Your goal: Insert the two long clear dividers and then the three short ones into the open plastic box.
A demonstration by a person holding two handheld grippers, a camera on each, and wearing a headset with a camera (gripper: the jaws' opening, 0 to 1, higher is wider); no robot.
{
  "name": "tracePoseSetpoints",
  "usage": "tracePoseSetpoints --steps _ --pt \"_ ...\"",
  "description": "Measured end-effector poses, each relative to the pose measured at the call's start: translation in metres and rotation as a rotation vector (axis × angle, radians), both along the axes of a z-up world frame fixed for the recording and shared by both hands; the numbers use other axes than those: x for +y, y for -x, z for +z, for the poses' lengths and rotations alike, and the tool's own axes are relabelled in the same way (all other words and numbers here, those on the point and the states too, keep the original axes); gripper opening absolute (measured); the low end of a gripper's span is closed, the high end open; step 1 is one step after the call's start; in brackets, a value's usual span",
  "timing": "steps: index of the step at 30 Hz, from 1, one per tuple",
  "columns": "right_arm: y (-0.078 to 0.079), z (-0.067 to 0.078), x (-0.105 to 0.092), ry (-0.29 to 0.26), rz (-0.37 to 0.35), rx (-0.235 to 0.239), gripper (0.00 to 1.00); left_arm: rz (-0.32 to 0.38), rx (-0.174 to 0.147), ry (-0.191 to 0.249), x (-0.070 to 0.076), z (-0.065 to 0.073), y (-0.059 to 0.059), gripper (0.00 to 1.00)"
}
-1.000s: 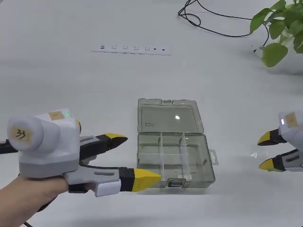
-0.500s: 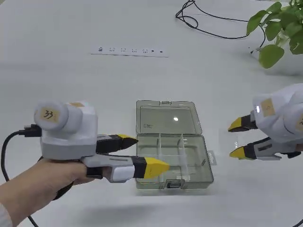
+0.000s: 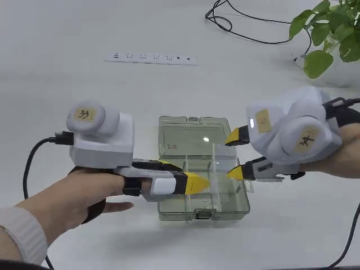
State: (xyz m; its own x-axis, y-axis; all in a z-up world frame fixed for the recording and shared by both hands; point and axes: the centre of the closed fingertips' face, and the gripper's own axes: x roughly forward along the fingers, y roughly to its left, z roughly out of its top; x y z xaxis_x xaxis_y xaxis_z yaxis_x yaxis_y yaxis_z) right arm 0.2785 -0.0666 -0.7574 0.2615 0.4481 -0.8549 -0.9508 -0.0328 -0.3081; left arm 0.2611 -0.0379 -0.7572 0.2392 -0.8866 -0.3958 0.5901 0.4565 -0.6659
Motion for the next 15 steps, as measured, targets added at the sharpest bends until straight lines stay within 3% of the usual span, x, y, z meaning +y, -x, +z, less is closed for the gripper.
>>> tracePoseSetpoints --steps 3,5,7,11,13,15 --pt "0.003 0.001 0.011 -0.005 0.021 -0.005 0.32 0.022 0.039 0.008 0.001 -0.002 -0.002 0.38" --pt "0.004 0.002 0.017 -0.012 0.028 -0.003 0.32 0.057 0.107 0.067 0.0 0.003 -0.003 0.3" --pt "0.006 0.003 0.022 -0.017 0.032 0.001 0.32 0.086 0.143 0.093 0.0 0.004 -0.005 0.27" --pt "0.01 0.002 0.028 -0.01 0.048 -0.007 0.32 0.1 0.161 0.118 0.002 0.003 -0.005 0.16" --pt "0.012 0.003 0.031 -0.016 0.05 -0.004 0.32 0.106 0.19 0.131 0.002 0.002 -0.003 0.14" --pt "0.014 0.003 0.034 -0.018 0.055 -0.002 0.32 0.113 0.197 0.141 0.003 0.001 -0.003 0.12"
